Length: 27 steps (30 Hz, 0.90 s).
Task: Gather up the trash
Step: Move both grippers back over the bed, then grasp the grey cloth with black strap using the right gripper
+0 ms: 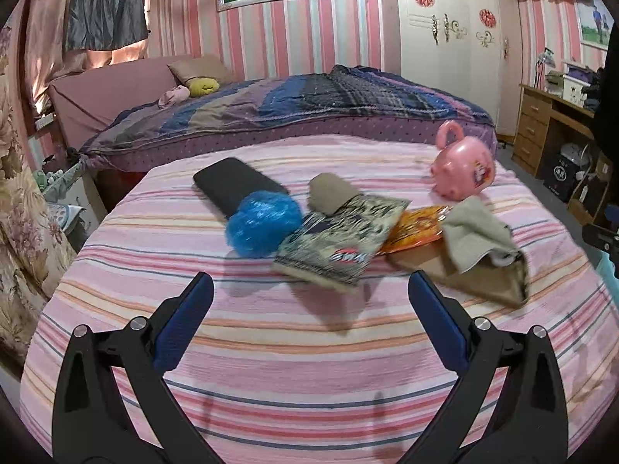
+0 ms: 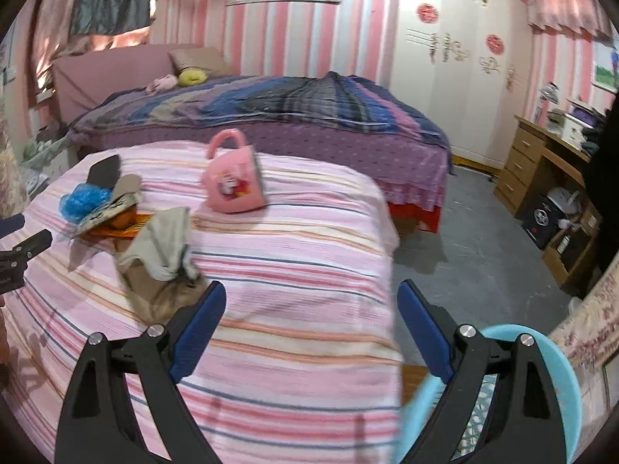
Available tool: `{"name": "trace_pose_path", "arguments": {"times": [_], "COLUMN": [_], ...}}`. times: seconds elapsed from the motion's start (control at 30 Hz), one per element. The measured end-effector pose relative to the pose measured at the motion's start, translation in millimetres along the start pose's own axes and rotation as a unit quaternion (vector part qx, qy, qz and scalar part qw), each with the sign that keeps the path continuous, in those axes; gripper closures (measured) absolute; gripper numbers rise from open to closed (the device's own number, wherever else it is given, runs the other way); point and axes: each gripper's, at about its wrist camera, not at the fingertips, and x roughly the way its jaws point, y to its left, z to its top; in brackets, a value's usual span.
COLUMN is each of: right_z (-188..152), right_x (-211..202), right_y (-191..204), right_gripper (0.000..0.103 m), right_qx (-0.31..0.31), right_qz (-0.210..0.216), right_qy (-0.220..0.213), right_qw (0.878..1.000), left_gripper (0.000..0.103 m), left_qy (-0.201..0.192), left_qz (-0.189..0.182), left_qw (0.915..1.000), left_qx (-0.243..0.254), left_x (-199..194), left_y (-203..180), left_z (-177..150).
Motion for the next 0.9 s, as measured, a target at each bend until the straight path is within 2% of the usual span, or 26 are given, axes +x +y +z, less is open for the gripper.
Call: {"name": "trace_pose_path", "arguments": {"times": [0.3,0.6,0.77,0.83,0.9], "right_z": [6.1,11.0,12.2,12.3,12.4], "right_x": [33.4,66.1,75.7,76.1,72.7], "right_y": [56.7,86.8,91.6,95.3,98.0], "right_gripper": [0.015,0.016,0.041,0.058,0.065], "right_qx": [-0.021,-0.029,-0.034,-0.044,-0.051], "right_qz": [0.045,0.073,0.103,0.108,0.117], "right_qy": [0.027,0.051,0.067,0.067,0.060], "right_qw": [0.998,0.996,0.992,0.991,0.990], "left_gripper": [0.006,0.006,0.006,0.006,0.006], "left_qy": [0.017,0.024,0.032,0.037,0.042], "left_qz": [0.007,0.016,0.017,0.016,0.014], "left_qw": [0.9997,0.9990,0.9984,0.9981,0.9978], "left_qx": [-0.018,-0.036,-0.043,-0.046,-0.049], "left_x": [10.6,16.2,22.0,25.3,27.7], "left_y": [23.1,32.4,34.9,34.2,33.7], "left_z": [-0.5,0.9,0.8,0.9,0.4]}}
